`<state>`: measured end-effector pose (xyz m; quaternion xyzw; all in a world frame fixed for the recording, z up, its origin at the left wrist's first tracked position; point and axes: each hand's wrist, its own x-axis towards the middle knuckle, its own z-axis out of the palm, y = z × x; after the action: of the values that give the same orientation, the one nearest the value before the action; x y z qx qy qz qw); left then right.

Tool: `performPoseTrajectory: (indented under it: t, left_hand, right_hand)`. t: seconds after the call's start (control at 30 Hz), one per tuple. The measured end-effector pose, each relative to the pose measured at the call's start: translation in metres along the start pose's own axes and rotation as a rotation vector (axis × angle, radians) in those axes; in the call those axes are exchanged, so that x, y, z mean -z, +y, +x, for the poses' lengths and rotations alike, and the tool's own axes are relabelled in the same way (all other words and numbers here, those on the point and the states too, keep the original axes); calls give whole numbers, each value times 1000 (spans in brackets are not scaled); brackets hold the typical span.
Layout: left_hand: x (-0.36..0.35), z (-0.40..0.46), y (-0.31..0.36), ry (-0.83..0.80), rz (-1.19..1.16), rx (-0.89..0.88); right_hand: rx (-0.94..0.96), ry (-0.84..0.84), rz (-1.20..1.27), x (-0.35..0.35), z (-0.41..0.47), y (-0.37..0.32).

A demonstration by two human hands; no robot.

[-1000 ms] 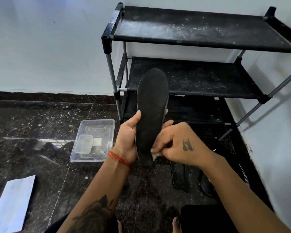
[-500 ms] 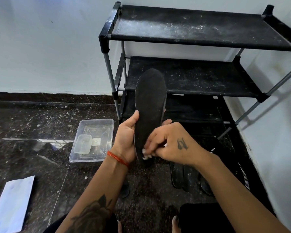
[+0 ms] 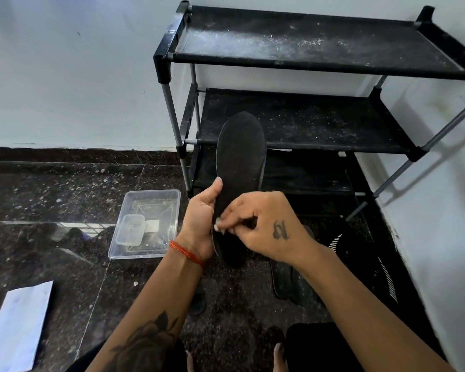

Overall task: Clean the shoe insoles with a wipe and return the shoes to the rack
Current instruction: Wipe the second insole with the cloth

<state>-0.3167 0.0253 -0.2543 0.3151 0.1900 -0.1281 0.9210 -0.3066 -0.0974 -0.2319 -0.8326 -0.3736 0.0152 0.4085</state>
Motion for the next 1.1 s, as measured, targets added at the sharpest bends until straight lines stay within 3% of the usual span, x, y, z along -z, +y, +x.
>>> performPoseTrajectory:
  t: [0.07,0.13,0.27,0.33,0.57,0.63,0.73,0.8,0.9,0.93,1.0,1.1]
  left_hand:
    - [-2,-1,0,-24,-2,24]
    - [-2,-2,1,-49,-36,38]
    - [4,2,3,-22,-30,-7]
    - [4,2,1,-22,-25,6]
    - [6,5,0,42,42,-12]
    - [7,4,1,48,59,-13]
    - [7,5,1,25,52,25]
    - [8,5,2,36,57,25]
    - [10,5,2,17,29,25]
    - [10,5,0,1,19,27]
    - [10,5,-2,-19,25,34]
    - [7,3,-1,-34,54,43]
  right_hand:
    - [-38,-168,-111,11,-3,2]
    - [-92,-185,-265,20,-5,9]
    - [-154,384,-135,24,-4,19]
    - [-133,491,-106,17,-1,21]
    - [-10,109,53,-6,1,4]
    - [-24,-21,109,0,-1,1]
    - [-128,-155,-14,13,-4,9]
    - [-222,-35,-57,20,-5,15]
    - [-436,316,195,26,-2,18]
    - [-518,358,316,27,0,18]
    - [-652,293,515,26,3,17]
    - [-724,179,569,21,2,14]
